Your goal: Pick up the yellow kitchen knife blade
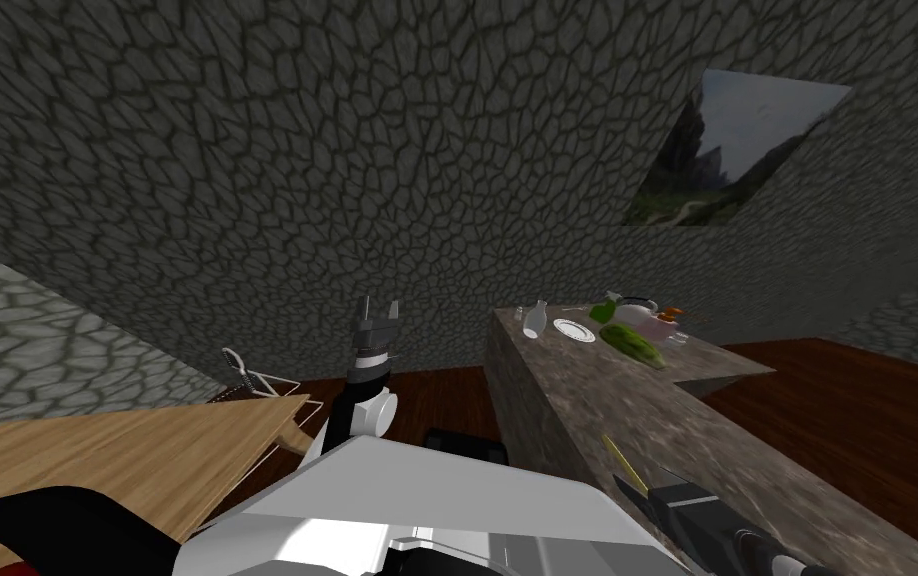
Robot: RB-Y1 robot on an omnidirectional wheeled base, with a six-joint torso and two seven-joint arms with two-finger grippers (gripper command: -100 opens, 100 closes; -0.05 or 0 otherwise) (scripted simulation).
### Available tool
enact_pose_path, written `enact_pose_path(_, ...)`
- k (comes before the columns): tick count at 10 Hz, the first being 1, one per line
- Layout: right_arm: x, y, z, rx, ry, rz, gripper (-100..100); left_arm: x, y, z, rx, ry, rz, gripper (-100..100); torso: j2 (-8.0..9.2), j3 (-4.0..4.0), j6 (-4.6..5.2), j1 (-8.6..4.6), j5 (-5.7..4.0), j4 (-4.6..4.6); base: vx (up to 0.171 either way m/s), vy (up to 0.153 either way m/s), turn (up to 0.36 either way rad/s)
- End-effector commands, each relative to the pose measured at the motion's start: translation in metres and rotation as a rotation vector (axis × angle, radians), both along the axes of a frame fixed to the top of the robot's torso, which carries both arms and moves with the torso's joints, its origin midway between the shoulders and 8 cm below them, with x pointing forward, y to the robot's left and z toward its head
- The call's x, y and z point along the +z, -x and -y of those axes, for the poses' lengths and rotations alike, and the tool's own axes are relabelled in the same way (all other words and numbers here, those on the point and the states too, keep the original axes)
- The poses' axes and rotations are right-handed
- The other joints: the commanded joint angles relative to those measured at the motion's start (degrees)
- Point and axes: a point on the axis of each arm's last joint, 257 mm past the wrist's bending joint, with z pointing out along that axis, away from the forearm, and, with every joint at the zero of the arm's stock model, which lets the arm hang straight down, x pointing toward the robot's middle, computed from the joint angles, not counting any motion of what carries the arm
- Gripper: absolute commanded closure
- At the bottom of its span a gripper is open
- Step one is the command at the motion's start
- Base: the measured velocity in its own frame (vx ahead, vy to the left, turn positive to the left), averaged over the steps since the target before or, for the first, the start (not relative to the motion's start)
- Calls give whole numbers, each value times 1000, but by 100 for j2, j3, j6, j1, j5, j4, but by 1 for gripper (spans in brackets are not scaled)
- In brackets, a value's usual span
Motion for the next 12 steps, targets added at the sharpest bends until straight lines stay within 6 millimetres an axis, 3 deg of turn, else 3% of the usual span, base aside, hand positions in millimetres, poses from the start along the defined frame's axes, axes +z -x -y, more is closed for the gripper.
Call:
enact_pose_path(1, -12, 23, 7, -49, 4, -77, -100, 0, 0, 0, 0, 0, 0, 0, 0, 0, 0, 0, 0, 0, -19, -58, 296)
enact_pose_path(8, -45, 106, 15, -210, -21, -337, -100, 0, 0, 0, 0, 0, 0, 0, -5, -3, 1, 10, 3, -1, -25, -49, 228)
enact_pose_path(9, -45, 107, 14, -209, -23, -342, -100, 0, 0, 0, 0, 0, 0, 0, -5, -3, 0, 10, 3, -1, -17, -37, 75)
enact_pose_path(11, -52, 132, 8, -248, -47, -420, -100, 0, 0, 0, 0, 0, 0, 0, -7, -4, 3, 14, 3, -2, -16, -30, 140)
enact_pose_path(12, -52, 133, 8, -248, -48, -422, -100, 0, 0, 0, 0, 0, 0, 0, -7, -4, 2, 13, 3, -2, -14, -25, 60)
